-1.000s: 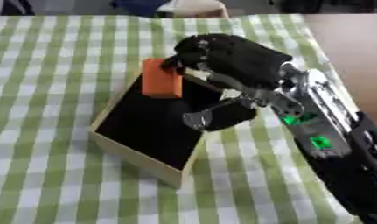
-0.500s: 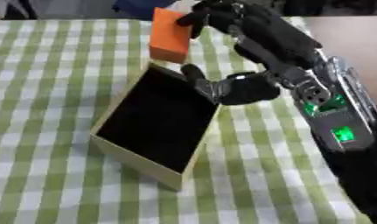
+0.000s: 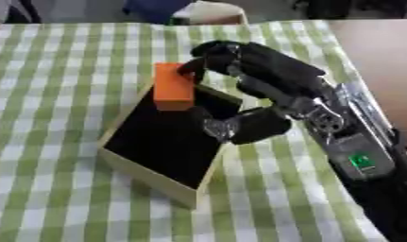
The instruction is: Pick up objects on the table and place them in the box.
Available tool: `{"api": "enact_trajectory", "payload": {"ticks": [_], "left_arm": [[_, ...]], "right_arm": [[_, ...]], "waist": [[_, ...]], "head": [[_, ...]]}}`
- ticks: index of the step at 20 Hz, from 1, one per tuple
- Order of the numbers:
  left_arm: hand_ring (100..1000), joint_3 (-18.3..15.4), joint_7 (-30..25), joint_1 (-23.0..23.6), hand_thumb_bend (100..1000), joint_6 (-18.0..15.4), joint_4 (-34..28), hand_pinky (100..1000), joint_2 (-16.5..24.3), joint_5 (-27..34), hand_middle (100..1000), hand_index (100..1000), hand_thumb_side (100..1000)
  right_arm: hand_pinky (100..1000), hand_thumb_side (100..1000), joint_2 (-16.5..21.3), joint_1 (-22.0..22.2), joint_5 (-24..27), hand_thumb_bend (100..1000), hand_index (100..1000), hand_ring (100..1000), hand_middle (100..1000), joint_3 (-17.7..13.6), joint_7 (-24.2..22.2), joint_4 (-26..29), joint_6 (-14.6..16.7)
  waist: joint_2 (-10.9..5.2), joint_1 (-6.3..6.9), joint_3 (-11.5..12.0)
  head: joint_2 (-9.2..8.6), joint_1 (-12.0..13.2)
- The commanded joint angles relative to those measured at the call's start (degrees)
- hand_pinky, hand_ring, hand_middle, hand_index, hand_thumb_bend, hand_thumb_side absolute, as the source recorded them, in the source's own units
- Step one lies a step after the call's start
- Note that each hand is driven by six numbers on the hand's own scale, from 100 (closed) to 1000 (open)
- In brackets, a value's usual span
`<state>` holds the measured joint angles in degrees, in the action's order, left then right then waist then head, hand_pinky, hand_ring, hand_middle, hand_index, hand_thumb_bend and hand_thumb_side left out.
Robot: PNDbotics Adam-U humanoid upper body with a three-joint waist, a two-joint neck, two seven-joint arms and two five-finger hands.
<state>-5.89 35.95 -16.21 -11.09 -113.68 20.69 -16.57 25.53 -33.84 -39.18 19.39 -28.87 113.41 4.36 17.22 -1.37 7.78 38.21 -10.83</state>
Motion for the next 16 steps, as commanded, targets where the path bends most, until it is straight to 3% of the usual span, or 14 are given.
{"api": "enact_trajectory", "payload": {"ticks": [1, 6, 10, 11, 12, 15, 16], "left_arm": [[700, -0.47, -0.14, -0.66, 420, -0.08, -0.92, 756, 0.68, 0.39, 749, 751, 612], [700, -0.45, -0.23, -0.64, 419, -0.05, -0.92, 757, 0.65, 0.40, 749, 749, 613], [699, -0.45, -0.30, -0.64, 418, -0.04, -0.92, 757, 0.64, 0.38, 749, 746, 613], [700, -0.45, -0.32, -0.65, 418, -0.04, -0.92, 758, 0.64, 0.38, 749, 746, 613], [700, -0.45, -0.34, -0.66, 418, -0.04, -0.92, 758, 0.65, 0.38, 749, 746, 614], [700, -0.44, -0.43, -0.68, 417, -0.02, -0.92, 758, 0.67, 0.38, 750, 745, 614], [700, -0.44, -0.45, -0.71, 417, -0.01, -0.92, 758, 0.66, 0.39, 750, 744, 614]], "right_arm": [[840, 750, 1.02, -0.44, 1.70, 128, 838, 942, 800, 0.71, -1.65, 0.34, -0.31], [954, 818, 0.48, -0.16, 2.19, 126, 800, 1000, 851, 1.45, -2.53, -1.83, -0.15], [949, 852, 0.36, -0.15, 1.43, 122, 799, 991, 810, 1.48, -3.07, -2.80, 0.61], [913, 855, 0.35, -0.14, 1.07, 117, 798, 962, 794, 1.40, -3.04, -2.86, 0.75], [880, 860, 0.34, -0.11, 0.78, 113, 812, 937, 813, 1.36, -2.95, -2.92, 0.84], [850, 859, 0.32, -0.06, 0.20, 118, 850, 917, 1000, 1.56, -3.40, -3.16, 1.27], [844, 860, 0.27, -0.04, 0.21, 116, 849, 911, 1000, 1.62, -3.70, -3.23, 1.43]], "waist": [[-0.98, 0.07, 0.10], [-0.83, 0.00, 0.29], [-0.75, 0.00, 0.28], [-0.74, 0.02, 0.27], [-0.73, 0.04, 0.27], [-0.66, 0.08, 0.30], [-0.63, 0.09, 0.29]], "head": [[-0.33, -0.29], [-0.02, -0.40], [0.11, -0.52], [0.13, -0.56], [0.15, -0.60], [0.13, -0.68], [0.14, -0.68]]}}
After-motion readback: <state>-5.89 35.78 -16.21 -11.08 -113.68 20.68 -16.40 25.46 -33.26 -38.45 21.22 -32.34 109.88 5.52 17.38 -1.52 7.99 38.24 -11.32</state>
